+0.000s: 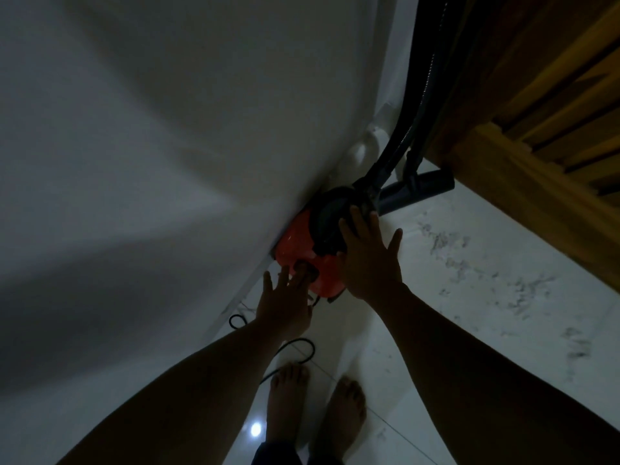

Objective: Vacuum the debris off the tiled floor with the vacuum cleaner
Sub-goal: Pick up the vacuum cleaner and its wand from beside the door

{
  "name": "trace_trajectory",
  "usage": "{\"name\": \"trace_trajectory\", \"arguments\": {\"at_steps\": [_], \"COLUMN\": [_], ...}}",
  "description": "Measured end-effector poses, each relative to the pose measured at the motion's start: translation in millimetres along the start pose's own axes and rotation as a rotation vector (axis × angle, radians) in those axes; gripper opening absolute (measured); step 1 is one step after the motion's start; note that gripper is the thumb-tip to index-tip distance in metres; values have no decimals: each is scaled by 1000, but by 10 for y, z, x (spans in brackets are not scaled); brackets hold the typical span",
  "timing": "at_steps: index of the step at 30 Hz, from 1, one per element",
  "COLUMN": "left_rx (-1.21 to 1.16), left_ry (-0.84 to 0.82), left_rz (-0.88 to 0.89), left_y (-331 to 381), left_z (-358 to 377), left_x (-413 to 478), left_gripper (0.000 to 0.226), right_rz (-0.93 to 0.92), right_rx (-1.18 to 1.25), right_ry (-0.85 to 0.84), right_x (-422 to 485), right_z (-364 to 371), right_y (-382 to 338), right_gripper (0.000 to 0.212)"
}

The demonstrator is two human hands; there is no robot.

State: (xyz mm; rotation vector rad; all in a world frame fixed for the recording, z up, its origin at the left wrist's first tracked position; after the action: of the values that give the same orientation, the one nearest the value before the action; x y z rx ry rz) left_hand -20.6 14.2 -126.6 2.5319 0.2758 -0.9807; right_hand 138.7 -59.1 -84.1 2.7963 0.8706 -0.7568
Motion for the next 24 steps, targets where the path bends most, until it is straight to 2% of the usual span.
{"name": "trace_trajectory", "arguments": {"at_steps": [6,15,20,22,24], "left_rx": [7,-69,-101,-78,-68], "left_ry": [66,-41,-67,-25,121], "left_rz": [15,-46,-16,22,65], "left_y": [-25,14,-79,-125,-125], "left_z": [37,198,194,135,37], "left_x": [18,143,159,129,95], "left_gripper": [77,81,82,80,75], "right_rz": [-2,17,-2,0,11], "right_rx": [7,-12,30,44,55], "right_ry": [-12,-32,-14,-24,-38], "right_x": [61,65,64,56,47], "right_z": [-33,-8,-22,-36,-60], "right_y": [29,17,27,9,7], "right_gripper": [73,74,72,73,73]}}
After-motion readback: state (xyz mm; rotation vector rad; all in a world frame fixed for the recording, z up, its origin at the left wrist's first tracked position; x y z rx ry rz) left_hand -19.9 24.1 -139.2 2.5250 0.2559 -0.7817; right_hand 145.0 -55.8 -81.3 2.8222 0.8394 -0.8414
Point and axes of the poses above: each hand's wrist, its own x-axis towards the middle knuckle, its own z-axis out of the palm, y = z × x, the point moved 3 cm from there along x, towards the middle knuckle, and after that the axes turned 14 degrees about z, right-handed, at the moved point
